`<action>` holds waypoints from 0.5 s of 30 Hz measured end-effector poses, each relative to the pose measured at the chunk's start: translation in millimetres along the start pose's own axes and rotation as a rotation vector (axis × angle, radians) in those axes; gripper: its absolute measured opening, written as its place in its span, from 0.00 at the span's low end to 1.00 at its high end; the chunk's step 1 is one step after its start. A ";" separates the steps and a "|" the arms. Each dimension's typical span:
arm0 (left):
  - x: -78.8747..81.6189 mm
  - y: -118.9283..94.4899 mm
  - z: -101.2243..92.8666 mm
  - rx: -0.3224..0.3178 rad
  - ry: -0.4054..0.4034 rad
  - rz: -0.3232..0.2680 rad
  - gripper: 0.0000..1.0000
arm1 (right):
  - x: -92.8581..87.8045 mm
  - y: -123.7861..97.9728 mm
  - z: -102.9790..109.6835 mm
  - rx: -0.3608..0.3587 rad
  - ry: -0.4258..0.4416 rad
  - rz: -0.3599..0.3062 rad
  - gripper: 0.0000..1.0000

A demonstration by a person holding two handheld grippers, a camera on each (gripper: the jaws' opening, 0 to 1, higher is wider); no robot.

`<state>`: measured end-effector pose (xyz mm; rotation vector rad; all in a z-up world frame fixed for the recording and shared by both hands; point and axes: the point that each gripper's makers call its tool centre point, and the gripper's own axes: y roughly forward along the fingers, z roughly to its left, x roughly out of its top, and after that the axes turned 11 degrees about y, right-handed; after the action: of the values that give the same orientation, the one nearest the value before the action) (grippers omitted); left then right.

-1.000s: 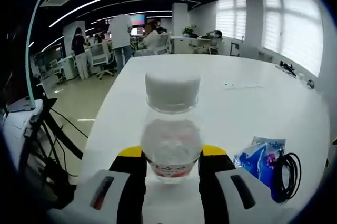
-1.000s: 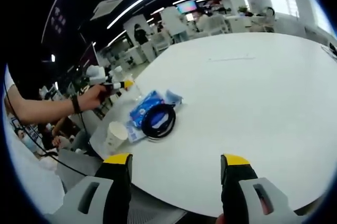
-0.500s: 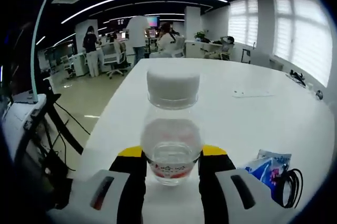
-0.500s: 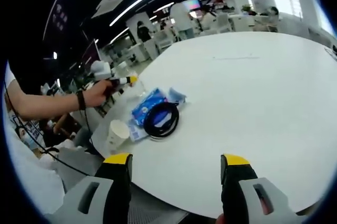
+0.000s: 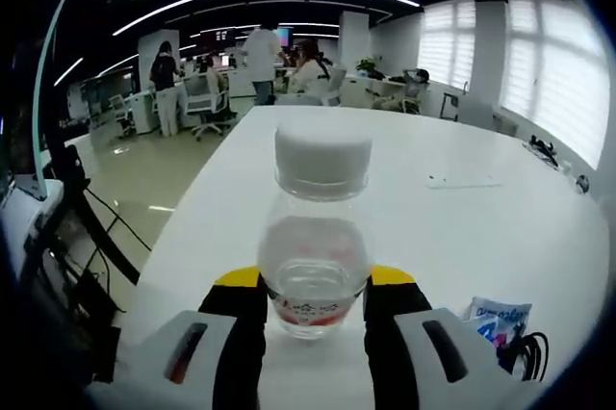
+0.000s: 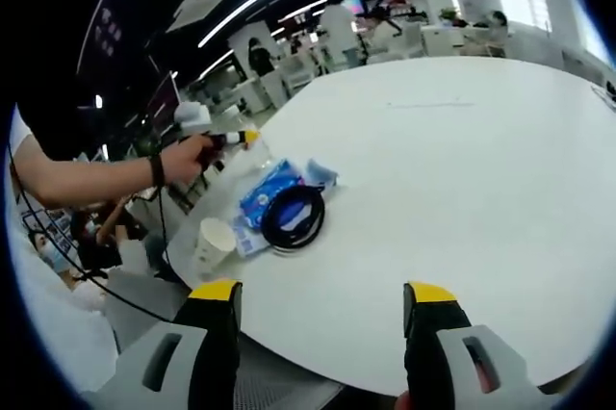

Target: Arrange the tabletop items into an orderly group along one side of the table until the central work area is clear of visible clutter.

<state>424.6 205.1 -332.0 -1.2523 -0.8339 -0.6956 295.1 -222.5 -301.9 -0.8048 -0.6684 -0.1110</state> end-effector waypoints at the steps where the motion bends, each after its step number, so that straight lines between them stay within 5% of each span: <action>1: 0.0 0.7 0.4 -0.003 -0.005 0.002 0.39 | -0.2 -0.1 0.3 0.000 0.000 0.000 0.70; 9: 4.1 -8.2 -5.6 -0.050 -0.098 0.000 0.50 | 0.8 2.1 0.5 0.003 -0.002 -0.003 0.70; 15: -4.7 -25.4 0.8 -0.054 -0.096 -0.007 0.48 | 0.1 6.8 7.7 0.022 -0.006 -0.005 0.70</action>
<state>400.8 201.2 -322.6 -1.3405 -0.9037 -0.6713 293.6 -212.4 -302.3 -0.7829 -0.6761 -0.1057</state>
